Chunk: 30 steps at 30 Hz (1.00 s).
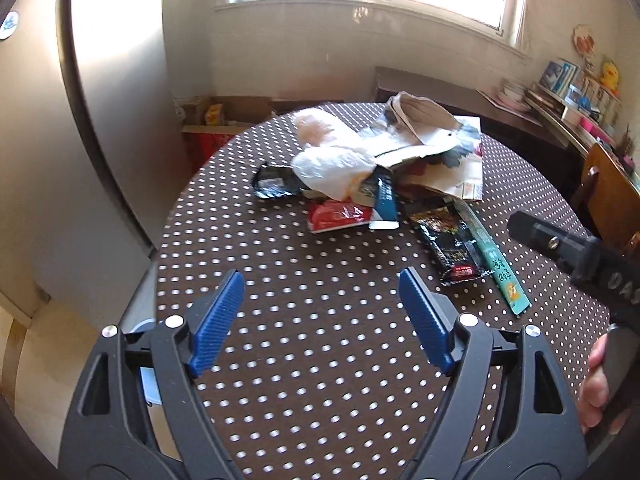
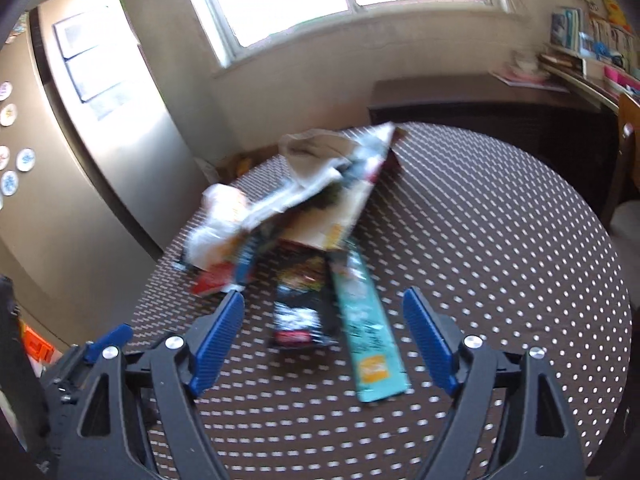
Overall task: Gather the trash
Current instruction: 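Grasp the teal tube with the right gripper while the left gripper grasps the blue packet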
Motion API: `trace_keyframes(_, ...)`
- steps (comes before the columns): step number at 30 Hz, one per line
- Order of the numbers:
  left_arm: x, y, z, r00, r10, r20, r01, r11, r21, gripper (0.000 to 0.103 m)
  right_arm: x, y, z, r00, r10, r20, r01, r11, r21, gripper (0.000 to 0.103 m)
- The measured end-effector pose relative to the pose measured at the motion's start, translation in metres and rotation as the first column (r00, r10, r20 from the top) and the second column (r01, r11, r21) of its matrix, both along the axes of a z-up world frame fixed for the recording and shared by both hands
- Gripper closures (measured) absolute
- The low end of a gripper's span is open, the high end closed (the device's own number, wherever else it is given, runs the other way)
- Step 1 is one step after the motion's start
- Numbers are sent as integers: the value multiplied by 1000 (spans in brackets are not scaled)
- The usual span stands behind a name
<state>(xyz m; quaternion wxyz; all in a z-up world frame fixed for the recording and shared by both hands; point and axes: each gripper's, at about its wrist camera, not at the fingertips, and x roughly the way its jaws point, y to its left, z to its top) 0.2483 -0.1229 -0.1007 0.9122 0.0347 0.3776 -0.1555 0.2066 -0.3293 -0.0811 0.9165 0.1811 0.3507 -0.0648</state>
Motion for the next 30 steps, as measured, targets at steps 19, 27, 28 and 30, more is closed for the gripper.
trace_keyframes(19,32,-33,-10,996,-65,-66,66,998,22,19,50,-2,-40,987,-14,-160,-13,985,-170,72)
trace_keyframes(27,62,-64,-17,994,-83,-66,85,996,33,20,46,-29,-42,995,-23,-100,27,999,38,75)
trace_keyframes(28,64,-66,-18,994,-89,-68,92,995,33,20,44,-32,-42,995,-25,-96,30,998,51,75)
trace_keyframes(30,69,-72,-20,994,-91,-60,94,995,41,28,40,-38,-40,995,-35,-89,41,997,66,76)
